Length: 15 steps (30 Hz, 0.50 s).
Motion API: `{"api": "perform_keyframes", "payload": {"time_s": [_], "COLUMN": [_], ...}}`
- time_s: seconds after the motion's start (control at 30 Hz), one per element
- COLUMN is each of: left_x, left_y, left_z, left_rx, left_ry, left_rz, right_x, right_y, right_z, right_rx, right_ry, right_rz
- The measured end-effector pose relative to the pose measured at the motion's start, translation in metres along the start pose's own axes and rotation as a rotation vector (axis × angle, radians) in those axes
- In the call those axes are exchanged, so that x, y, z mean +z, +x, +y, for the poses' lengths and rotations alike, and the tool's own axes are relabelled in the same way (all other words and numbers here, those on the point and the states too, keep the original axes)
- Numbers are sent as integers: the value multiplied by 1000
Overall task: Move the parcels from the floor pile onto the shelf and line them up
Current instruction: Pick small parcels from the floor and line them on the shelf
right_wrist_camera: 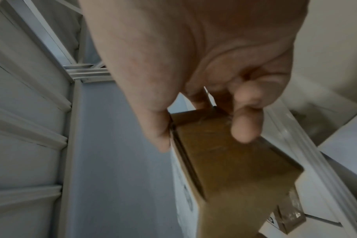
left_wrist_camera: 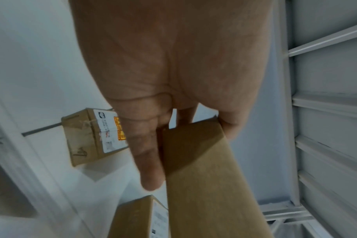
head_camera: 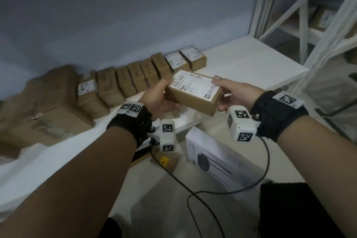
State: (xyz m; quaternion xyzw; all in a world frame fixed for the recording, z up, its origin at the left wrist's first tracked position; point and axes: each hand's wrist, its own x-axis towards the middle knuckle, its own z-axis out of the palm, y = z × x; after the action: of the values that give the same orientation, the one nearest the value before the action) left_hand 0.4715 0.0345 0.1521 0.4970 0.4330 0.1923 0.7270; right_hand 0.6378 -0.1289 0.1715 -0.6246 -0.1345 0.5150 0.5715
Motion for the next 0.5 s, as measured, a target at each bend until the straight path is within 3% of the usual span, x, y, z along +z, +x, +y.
{"api": "perform_keyframes", "payload": {"time_s": [0.17, 0.37, 0.5], "left_x": [-26, -55, -66], "left_y": [-13, 16, 50], "left_z": [-46, -160, -208], "left_rx": [-206, -505, -472], "left_ry": [129, 409, 835], "left_rz": [32, 60, 21], "right_x": [4, 3, 4], "right_y": [-6, -2, 11], "right_z": [-5, -21, -13], "right_rx": [14, 39, 86], "right_ry": [3, -41, -54], "right_rz": [126, 124, 134]}}
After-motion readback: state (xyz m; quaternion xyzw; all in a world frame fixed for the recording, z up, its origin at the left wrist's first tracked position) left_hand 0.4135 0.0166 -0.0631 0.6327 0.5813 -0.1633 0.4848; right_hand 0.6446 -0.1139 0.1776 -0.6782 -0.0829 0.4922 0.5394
